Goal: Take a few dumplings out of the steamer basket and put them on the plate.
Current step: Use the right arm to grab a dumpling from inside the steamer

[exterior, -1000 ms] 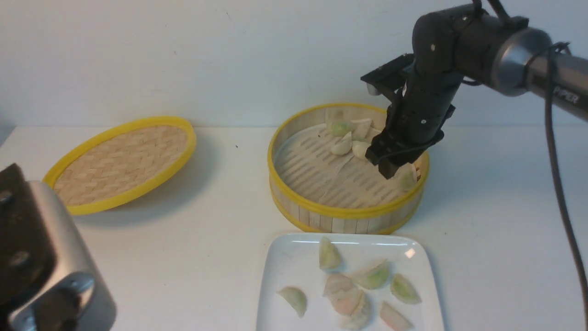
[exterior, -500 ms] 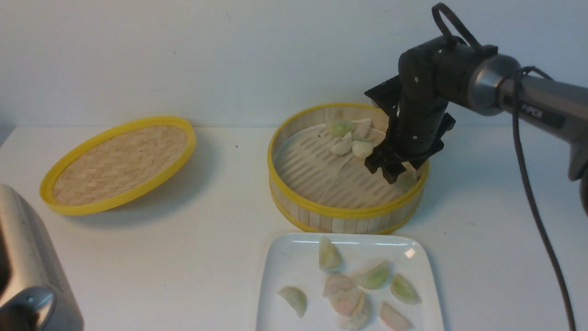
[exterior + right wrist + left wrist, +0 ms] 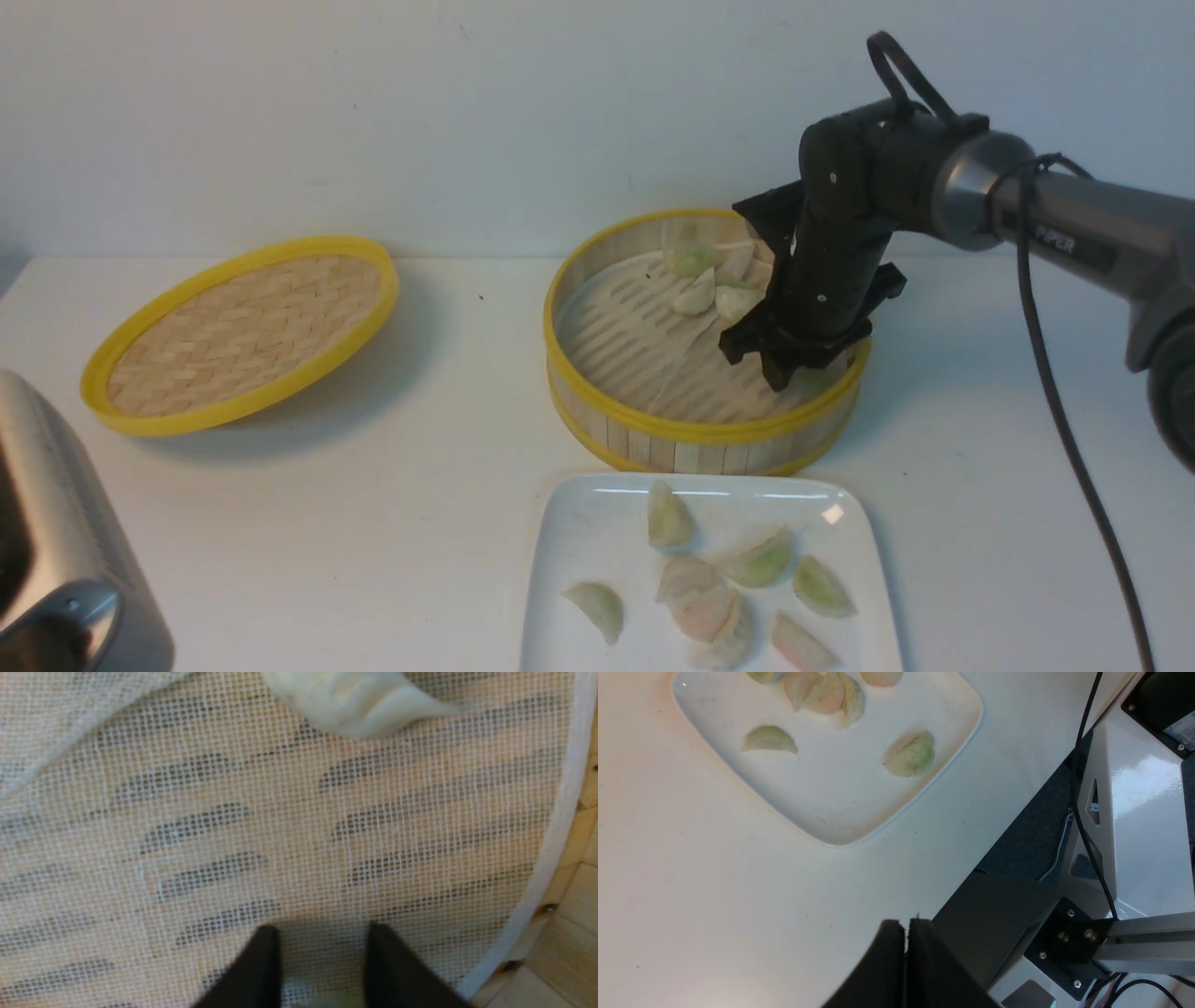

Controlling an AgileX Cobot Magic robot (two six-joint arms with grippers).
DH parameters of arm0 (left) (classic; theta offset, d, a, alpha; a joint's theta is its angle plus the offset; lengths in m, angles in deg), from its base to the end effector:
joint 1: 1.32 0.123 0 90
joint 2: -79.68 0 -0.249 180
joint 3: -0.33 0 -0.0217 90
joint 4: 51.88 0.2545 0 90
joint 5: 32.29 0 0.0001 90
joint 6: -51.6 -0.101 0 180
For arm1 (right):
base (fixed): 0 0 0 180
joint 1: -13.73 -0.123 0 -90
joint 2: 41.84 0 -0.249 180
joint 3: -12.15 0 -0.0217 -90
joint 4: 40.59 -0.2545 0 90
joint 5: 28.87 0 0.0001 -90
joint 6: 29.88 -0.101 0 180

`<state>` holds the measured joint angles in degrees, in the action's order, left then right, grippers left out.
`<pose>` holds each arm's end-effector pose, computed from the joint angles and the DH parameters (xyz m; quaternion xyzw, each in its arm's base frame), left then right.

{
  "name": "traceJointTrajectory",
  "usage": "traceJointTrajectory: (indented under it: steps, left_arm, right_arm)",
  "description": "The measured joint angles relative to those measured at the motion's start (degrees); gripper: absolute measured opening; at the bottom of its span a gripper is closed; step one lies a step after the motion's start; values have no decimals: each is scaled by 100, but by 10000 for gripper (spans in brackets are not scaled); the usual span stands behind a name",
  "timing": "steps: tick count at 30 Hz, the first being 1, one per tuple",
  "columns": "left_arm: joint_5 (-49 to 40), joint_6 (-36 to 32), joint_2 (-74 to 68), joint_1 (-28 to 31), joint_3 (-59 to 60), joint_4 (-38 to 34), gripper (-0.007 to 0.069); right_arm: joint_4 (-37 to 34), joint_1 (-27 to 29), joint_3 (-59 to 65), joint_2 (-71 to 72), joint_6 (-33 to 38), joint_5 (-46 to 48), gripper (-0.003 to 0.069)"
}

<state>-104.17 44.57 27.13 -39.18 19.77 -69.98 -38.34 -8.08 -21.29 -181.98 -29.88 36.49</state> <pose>0.0937 -0.1106 0.3429 0.3583 0.8678 -0.2330 0.2534 0.4238 0.1657 0.1303 -0.1955 0.9781 -0.0049 0.0714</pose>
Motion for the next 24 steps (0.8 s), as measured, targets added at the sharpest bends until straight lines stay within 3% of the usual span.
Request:
traceJointTrajectory:
  steps: [3,9,18,24]
  left_arm:
    - [0,0,0,0,0,7,-6]
    - [0,0,0,0,0,11,-6]
    - [0,0,0,0,0,30,-6]
    - [0,0,0,0,0,30,-6]
  right_arm:
    - [-34,0,-249,-29,0,137,59]
    - [-67,0,-1292,1,0,511,-4]
    - [-1003,-7,-1330,1046,318,607,-13]
    - [-793,-12,-1039,1402,362,640,-12]
